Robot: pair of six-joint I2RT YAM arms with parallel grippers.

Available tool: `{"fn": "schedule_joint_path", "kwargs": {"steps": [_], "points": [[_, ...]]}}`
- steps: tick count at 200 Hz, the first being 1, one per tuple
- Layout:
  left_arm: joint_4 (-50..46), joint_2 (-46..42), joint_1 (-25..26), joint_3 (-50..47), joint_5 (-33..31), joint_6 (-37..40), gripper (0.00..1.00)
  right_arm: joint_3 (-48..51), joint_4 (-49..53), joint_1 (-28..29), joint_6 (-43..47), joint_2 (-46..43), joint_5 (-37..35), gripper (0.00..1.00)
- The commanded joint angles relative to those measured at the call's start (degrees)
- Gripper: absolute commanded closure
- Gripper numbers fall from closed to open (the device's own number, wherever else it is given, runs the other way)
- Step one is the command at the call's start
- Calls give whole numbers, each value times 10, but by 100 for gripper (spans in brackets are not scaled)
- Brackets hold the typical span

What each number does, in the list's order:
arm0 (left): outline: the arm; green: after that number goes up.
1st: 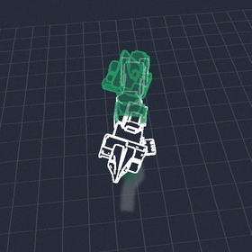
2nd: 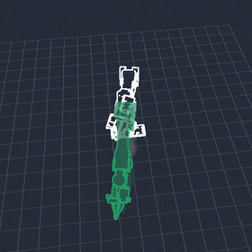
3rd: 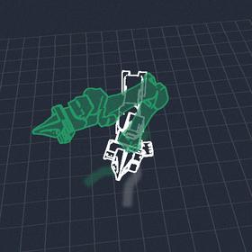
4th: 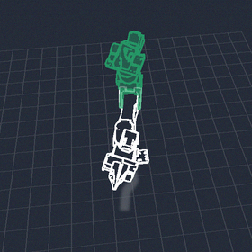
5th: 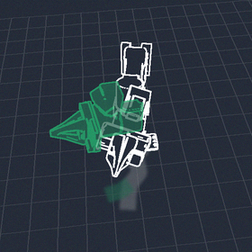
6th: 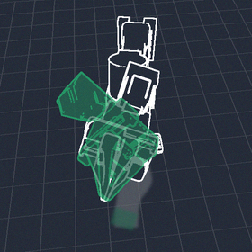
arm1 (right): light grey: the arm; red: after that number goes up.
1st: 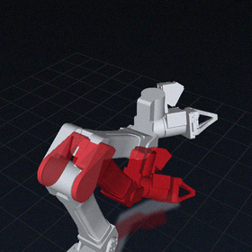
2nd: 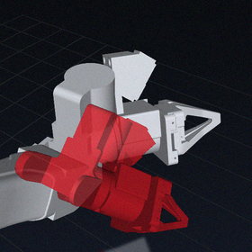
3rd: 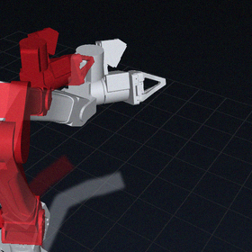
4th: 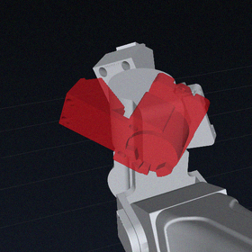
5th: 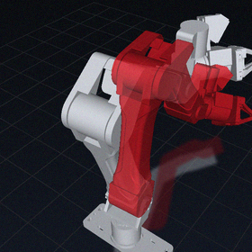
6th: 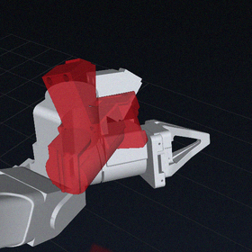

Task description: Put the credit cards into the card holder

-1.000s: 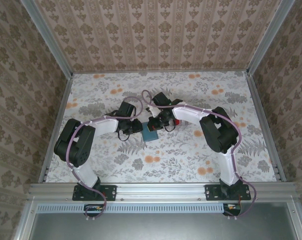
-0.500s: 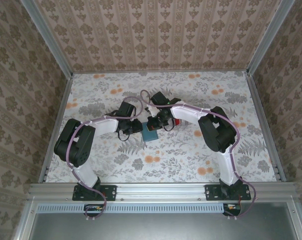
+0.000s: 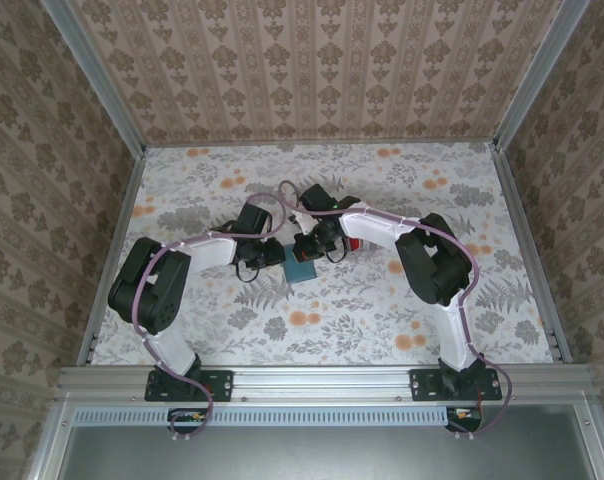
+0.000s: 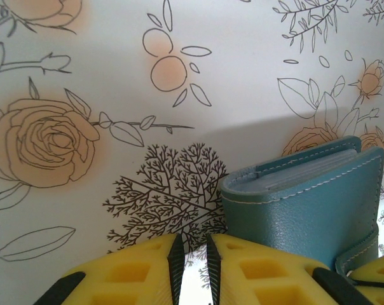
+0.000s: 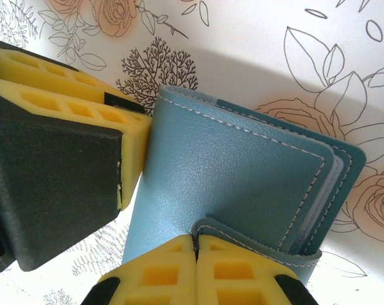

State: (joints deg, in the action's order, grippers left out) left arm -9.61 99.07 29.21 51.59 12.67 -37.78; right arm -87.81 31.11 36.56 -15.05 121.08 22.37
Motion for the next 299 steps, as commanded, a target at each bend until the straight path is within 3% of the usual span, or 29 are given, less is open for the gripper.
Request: {"fn": "schedule_joint_path", "kwargs": {"steps": [1,50,91,129,167,182,213,244,284,299], "points": [[17,10,3,-21,-5,-10,75,40,44,11,-6,80,-122,97],[26,8,1,-28,-4,-7,75,32,68,13,-7,87,-132,97],[29,-36,-3,-44,-27,-5,75,-38,166,28,-4,101,-217,96],[33,-115,-10,-75,-60,-9,74,-20,143,30,-10,97,-189,95],[17,-216,-17,-110,-116,-6,71,3,96,30,-13,21,-153,88],[11,-249,-23,-118,-133,-5,68,-4,82,33,-8,-8,-147,76],[-17,-299,-27,-124,-165,2,66,-28,60,41,11,-60,-155,62],[-52,-346,-68,-128,-185,13,63,-5,21,42,19,-135,-165,52],[-81,-424,-117,-135,-216,45,57,103,-42,39,51,-281,-288,46],[-84,-454,-131,-138,-248,58,45,160,-76,31,63,-349,-349,44]]}}
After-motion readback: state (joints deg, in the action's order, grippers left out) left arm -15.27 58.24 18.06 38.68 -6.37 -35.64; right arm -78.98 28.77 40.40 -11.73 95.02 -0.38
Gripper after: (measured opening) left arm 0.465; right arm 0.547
